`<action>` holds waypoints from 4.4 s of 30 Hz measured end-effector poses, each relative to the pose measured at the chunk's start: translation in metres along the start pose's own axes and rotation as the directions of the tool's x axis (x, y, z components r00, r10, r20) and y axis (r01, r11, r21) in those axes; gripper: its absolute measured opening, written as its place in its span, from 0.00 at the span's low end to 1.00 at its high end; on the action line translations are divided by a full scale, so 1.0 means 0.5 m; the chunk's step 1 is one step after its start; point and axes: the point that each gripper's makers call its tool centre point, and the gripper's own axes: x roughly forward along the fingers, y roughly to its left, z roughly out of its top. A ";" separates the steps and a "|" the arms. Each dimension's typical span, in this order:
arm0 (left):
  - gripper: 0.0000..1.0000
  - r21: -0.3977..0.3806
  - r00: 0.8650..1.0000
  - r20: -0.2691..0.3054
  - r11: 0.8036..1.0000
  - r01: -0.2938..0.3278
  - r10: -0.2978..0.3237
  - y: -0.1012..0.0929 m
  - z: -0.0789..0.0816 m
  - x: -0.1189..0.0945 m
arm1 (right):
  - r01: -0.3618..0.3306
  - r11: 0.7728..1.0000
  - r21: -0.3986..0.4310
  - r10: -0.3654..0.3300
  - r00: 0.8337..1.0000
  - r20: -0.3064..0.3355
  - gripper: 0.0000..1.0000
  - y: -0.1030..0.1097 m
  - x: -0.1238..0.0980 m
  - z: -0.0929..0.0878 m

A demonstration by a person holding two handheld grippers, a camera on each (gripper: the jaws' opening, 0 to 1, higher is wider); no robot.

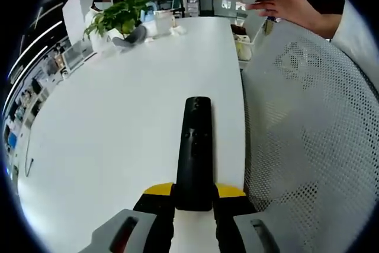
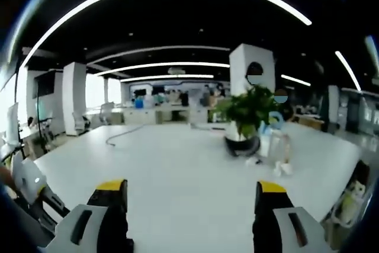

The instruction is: Press the specified remote control buttons in sequence, fully releasing each button before pressing the next.

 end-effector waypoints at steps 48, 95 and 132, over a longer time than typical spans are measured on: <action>0.24 0.001 0.992 -0.113 0.999 0.051 -0.051 0.132 0.023 0.024 | -0.010 1.000 -0.006 0.009 0.996 -0.094 0.87 0.004 0.006 -0.035; 0.24 0.018 0.960 -0.273 0.997 0.069 -0.062 0.284 0.055 0.059 | 0.008 1.000 -0.020 -0.011 0.994 -0.113 0.83 -0.002 0.006 -0.043; 0.24 0.044 0.935 -0.349 0.995 0.092 -0.071 0.383 0.070 0.072 | 0.033 0.999 -0.025 -0.036 0.992 -0.117 0.82 -0.012 0.004 -0.045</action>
